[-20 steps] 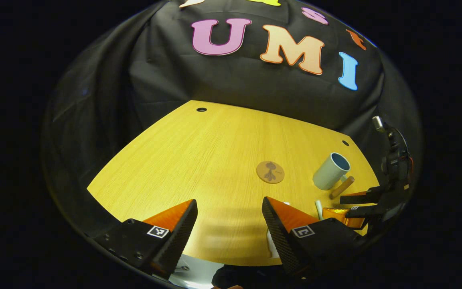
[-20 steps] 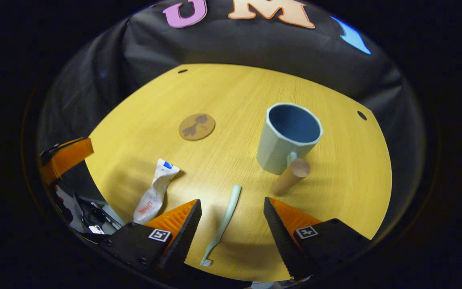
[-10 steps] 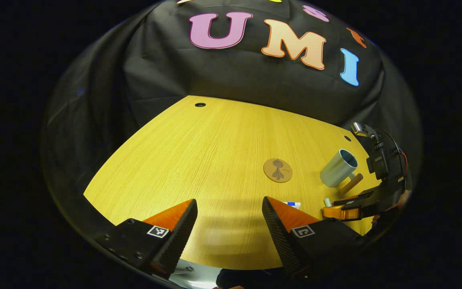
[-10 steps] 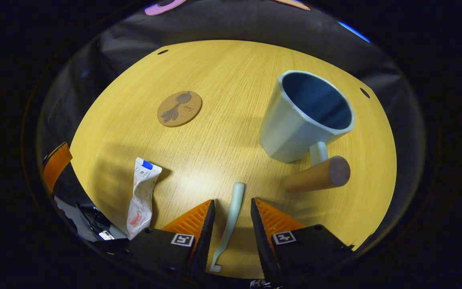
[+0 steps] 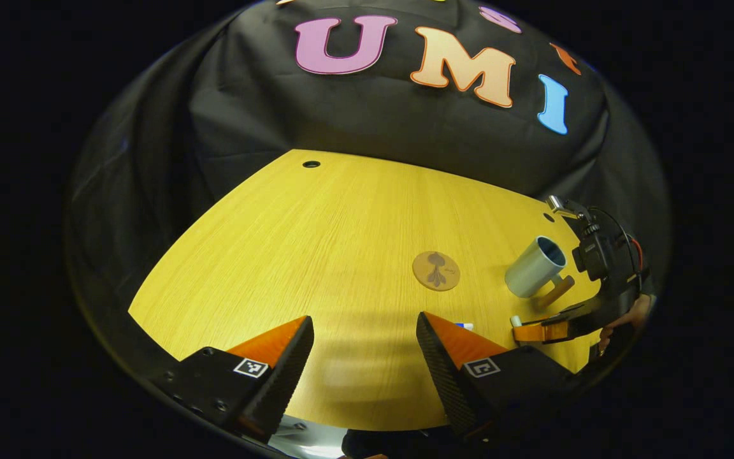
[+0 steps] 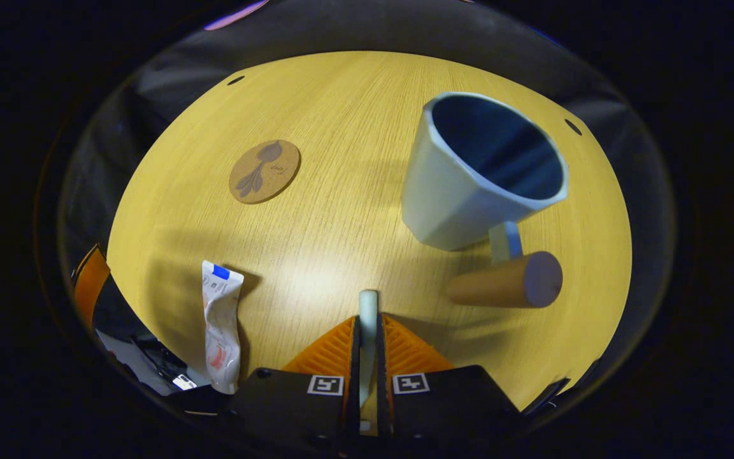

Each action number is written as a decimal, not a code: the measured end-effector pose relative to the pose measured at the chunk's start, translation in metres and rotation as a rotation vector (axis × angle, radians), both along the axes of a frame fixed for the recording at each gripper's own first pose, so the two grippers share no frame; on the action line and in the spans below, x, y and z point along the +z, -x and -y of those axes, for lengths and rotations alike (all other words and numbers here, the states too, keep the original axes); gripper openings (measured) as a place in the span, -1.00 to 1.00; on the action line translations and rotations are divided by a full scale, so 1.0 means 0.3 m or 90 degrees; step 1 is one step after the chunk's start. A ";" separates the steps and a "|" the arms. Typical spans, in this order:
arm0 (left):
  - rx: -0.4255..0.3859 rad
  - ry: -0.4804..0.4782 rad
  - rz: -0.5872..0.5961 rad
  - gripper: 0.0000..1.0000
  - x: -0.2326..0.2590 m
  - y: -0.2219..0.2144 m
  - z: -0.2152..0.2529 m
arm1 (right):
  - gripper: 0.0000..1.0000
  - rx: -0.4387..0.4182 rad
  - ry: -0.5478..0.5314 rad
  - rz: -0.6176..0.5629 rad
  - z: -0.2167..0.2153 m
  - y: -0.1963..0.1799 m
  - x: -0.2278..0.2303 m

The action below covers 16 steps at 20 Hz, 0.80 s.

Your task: Put the toothbrush and toothpaste on the desktop into the cup, then pick up the cup and place it on the coaster on the desktop.

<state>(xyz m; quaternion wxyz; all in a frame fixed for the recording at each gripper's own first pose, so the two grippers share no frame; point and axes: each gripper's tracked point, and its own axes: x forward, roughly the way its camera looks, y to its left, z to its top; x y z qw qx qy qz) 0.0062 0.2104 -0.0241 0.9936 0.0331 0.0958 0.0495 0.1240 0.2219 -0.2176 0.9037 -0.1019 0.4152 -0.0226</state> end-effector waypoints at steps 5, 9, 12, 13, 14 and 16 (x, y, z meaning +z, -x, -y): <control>-0.020 0.010 -0.036 0.89 -0.031 0.001 0.068 | -0.80 0.003 -0.001 0.006 0.004 0.002 -0.004; -0.050 0.019 -0.090 0.89 -0.077 -0.002 0.157 | -0.84 0.022 -0.024 0.029 -0.006 0.039 0.038; -0.060 0.016 -0.150 0.89 -0.131 0.001 0.223 | -0.84 0.018 -0.046 0.059 0.024 0.080 0.088; -0.056 0.021 -0.177 0.89 -0.155 -0.007 0.233 | -0.84 0.013 -0.053 0.069 0.038 0.098 0.106; -0.053 0.035 -0.204 0.89 -0.181 -0.010 0.250 | -0.84 0.010 -0.062 0.079 0.048 0.116 0.124; -0.051 0.080 -0.252 0.89 -0.224 -0.016 0.305 | -0.84 0.006 -0.074 0.099 0.072 0.154 0.158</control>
